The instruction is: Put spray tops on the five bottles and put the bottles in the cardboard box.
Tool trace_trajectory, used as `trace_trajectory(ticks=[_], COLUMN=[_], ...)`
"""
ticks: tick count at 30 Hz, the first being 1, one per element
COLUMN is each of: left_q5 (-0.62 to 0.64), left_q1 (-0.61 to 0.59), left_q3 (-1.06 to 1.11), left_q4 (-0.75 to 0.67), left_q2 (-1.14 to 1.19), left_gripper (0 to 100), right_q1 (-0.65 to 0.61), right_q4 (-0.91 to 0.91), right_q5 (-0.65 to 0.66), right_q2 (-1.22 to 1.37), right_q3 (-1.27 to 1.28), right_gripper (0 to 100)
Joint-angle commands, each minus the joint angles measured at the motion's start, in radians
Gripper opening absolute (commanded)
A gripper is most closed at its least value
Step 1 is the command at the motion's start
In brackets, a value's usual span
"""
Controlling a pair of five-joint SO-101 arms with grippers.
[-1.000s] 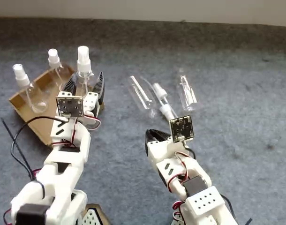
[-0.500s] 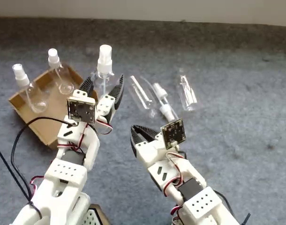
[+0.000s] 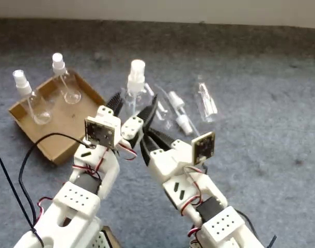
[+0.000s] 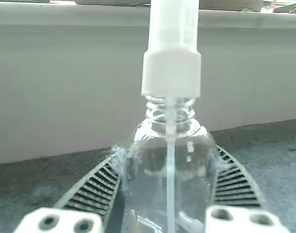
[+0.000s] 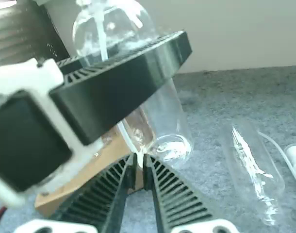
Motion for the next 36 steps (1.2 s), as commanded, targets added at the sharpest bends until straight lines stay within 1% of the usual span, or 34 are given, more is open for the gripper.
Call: trace_trajectory(ticks=[1, 4, 10, 12, 17, 20, 26, 36], left_q5=[0.012, 0.012, 0.014, 0.014, 0.014, 0.014, 0.012, 0.012], left_q1=[0.021, 0.025, 0.028, 0.047, 0.111, 0.125, 0.13, 0.13], left_q3=[-0.015, -0.015, -0.013, -0.01, -0.007, -0.007, 0.016, 0.025], left_q4=[-0.003, -0.006, -0.006, -0.006, -0.003, -0.002, -0.006, 0.0], left_q2=[-0.027, -0.027, -0.027, -0.027, -0.027, -0.027, -0.027, -0.027], left_gripper=[7, 7, 7, 7, 7, 7, 7, 7], right_q1=[-0.015, -0.024, -0.122, -0.143, -0.145, -0.12, -0.004, 0.031], right_q4=[-0.031, -0.033, -0.033, -0.033, -0.033, -0.033, -0.033, -0.033], right_q5=[-0.078, -0.089, -0.149, -0.149, -0.146, -0.144, -0.147, -0.143], right_q2=[0.004, 0.004, 0.004, 0.004, 0.004, 0.004, 0.004, 0.004], right_q3=[0.131, 0.131, 0.131, 0.131, 0.125, 0.124, 0.124, 0.124], right_gripper=[1.9, 1.9, 1.9, 1.9, 1.9, 1.9, 1.9, 1.9])
